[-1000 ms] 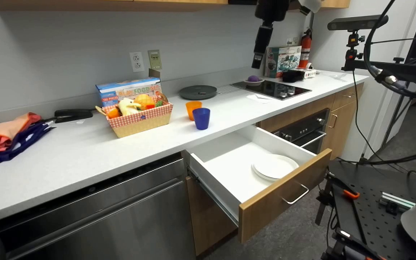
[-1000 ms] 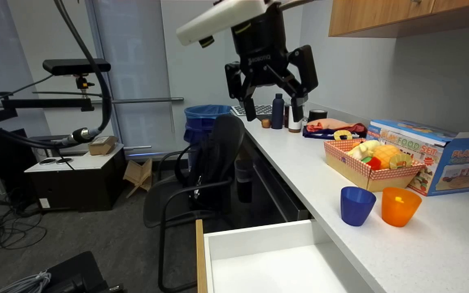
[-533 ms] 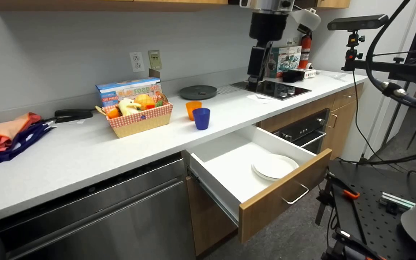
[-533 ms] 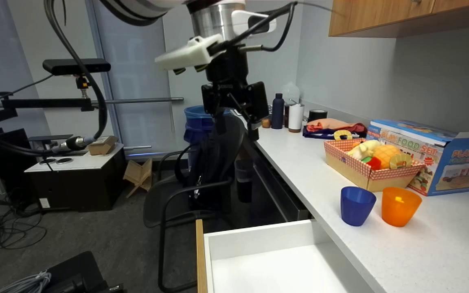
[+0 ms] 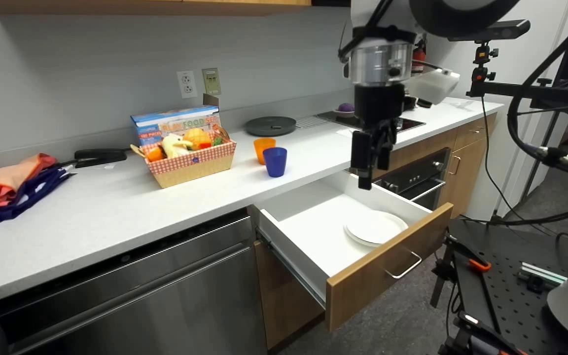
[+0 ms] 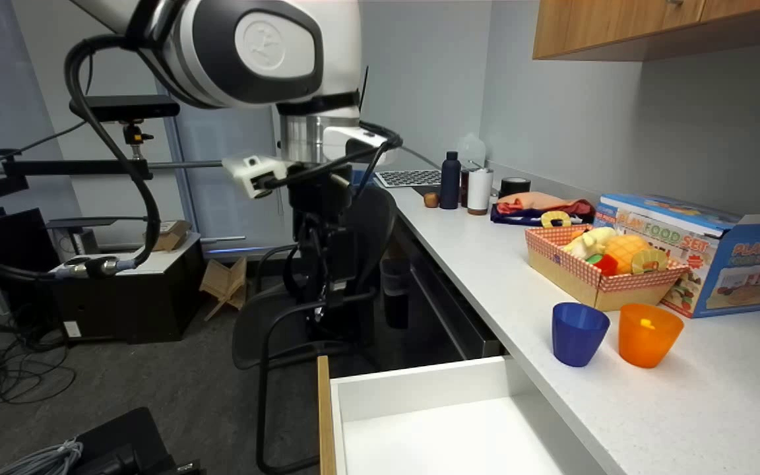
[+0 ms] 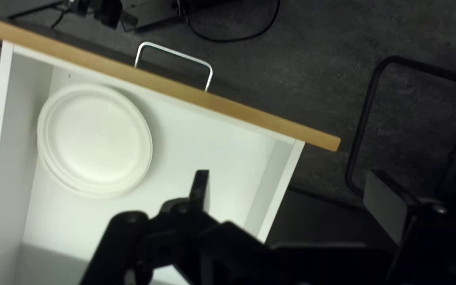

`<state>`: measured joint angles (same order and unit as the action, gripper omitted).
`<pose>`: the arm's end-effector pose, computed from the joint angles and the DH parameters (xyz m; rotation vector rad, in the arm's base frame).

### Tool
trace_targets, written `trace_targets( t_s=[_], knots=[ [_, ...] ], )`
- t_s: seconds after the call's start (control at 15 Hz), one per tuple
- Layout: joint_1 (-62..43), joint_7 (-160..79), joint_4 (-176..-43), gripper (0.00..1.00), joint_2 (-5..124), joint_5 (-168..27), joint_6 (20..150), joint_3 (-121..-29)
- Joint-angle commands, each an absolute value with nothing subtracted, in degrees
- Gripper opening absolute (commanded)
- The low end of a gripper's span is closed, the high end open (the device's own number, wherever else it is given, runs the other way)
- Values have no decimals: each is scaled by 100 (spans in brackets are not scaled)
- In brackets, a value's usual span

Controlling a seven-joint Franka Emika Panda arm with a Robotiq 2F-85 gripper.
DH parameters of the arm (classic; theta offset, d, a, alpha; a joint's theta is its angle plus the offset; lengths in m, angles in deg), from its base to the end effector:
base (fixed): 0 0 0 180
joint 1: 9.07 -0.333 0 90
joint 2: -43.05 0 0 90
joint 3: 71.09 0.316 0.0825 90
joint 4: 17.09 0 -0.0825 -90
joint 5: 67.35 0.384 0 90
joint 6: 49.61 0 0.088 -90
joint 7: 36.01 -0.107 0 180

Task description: Close the bottom drawer

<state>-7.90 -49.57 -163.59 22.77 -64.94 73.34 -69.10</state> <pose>0.4081 0.0074 0.3857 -3.1007 0.3876 0.0930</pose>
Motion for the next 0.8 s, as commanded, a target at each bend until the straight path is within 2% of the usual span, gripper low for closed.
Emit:
trace_targets(
  t_s=[0.0, 0.33, 0.73],
  knots=[
    [-824, -5459, -16982, 100, 2241, -6003, 7559, -6870],
    [-845, -5961, -17697, 100, 2544, -5603, 8556, -6702],
    [-841, -6611, -17601, 100, 3604, -5724, 9760, -6551]
  ],
)
